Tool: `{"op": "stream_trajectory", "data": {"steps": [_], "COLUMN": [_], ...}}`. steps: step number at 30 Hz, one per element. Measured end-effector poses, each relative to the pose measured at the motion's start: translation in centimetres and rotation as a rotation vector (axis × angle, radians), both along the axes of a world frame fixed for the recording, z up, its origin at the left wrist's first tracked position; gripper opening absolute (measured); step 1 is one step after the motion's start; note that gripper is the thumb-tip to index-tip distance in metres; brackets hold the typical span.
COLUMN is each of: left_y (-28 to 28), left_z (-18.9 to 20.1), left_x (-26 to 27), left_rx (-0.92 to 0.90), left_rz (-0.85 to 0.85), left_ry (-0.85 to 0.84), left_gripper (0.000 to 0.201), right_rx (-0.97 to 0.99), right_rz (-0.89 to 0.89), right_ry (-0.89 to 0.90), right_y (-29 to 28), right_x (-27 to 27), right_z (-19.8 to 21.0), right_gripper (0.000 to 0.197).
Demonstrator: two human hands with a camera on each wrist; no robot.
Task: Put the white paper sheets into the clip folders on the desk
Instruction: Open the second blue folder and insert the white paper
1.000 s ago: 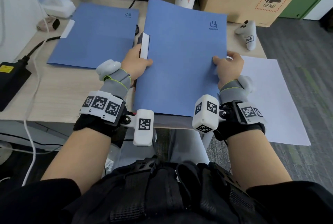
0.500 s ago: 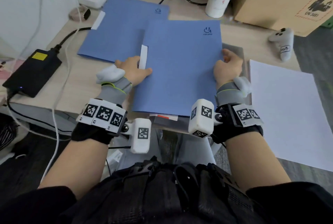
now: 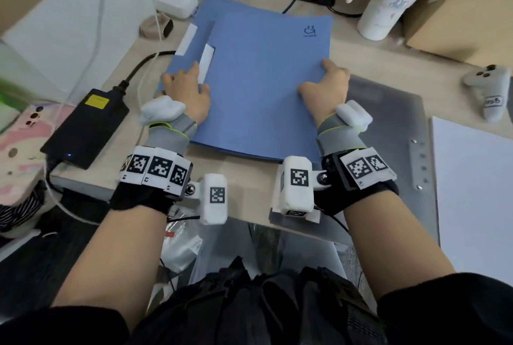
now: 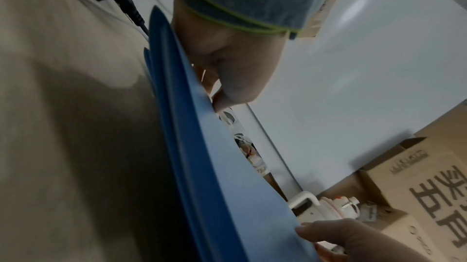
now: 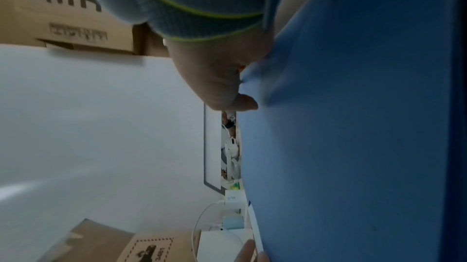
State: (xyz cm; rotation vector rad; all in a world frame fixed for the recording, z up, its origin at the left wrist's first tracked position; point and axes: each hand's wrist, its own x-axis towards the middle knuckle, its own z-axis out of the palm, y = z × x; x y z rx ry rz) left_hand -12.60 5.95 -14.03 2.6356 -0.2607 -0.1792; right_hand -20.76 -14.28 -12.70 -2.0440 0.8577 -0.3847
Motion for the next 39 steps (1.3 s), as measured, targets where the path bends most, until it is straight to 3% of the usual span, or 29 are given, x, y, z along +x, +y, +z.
{"op": "stream_trajectory", "data": {"steps": [8,18,24,33,35,39], "left_y": [1.1,0.2,0.0,-0.4,-0.5,-1.4], "left_z": [0.5,0.9,0.3,0.3,0.4,1.2], "left_x": [4.9,7.1,7.8,8.2,8.0,6.1], "left_rx": [0.042,0.085,0.121,0.12,0.117,0.088], "left_rz": [0.011,-0.014,-0.029,-0.04,-0.088,-0.177], "left_ry": [0.021,0.093,0.11,0.122,0.095,0.045], "left_gripper": [0.045,0.041,0.041,0.037,0.045,0.058], "right_rx": [-0.004,-0.113,-0.197,-0.219,-0.207,-0.174], "right_rz": [0.04,0.095,0.11,0.164,0.167,0.225], "right_ry": [0.108,0.359,0.488,0.528,0.504,0.389], "right_y": [2.7,3.1,3.3,2.8,2.9,2.8], "right_x": [5.8,9.0,9.3,9.2,8.9,8.1], "right_z": [-0.3,-1.8,-2.6,-2.4,-2.4,-1.7], "right_gripper": [0.022,0.067,0.078,0.086,0.082,0.044]}}
